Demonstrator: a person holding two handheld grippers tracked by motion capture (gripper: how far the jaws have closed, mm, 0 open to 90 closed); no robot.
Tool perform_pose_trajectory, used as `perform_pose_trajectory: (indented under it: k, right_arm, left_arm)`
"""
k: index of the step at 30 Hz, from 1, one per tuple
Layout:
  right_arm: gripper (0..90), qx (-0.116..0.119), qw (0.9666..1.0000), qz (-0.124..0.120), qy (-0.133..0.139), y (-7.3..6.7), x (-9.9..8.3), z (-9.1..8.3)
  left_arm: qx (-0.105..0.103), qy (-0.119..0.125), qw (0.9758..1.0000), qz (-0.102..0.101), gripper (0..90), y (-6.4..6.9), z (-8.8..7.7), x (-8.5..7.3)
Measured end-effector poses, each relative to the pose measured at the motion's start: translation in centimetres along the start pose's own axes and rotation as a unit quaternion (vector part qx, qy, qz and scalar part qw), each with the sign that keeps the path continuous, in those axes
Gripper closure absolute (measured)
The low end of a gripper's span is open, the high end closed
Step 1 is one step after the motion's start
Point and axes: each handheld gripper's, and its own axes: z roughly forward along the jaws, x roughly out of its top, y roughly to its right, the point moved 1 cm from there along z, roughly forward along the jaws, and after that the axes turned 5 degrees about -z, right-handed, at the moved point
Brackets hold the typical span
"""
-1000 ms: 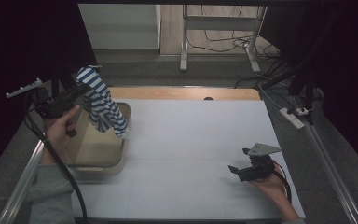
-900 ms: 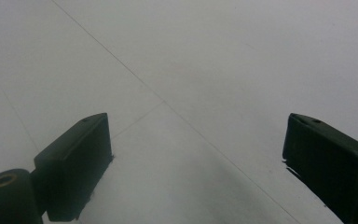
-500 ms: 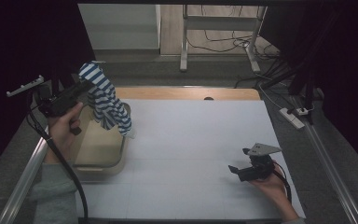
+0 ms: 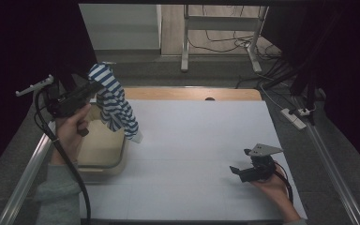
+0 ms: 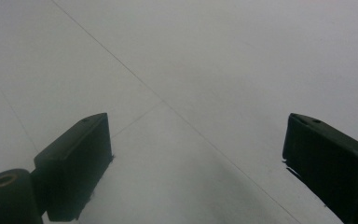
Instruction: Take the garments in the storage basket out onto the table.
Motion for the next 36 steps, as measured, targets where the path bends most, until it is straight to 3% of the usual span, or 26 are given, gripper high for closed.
perform_pose_trajectory:
  k: [12,36]
  right_arm:
    - [7.7,-0.002,1.0000,0.001,0.000,0.0,0.0,0.0]
    - [7.8,-0.002,1.0000,0.001,0.000,0.0,0.0,0.0]
  left_arm:
    - [-0.026,-0.026,0.9993,0.009,72.4,1.5,2.4,-0.8]
    - [-0.051,-0.080,0.9953,0.019,72.3,3.5,7.0,-3.1]
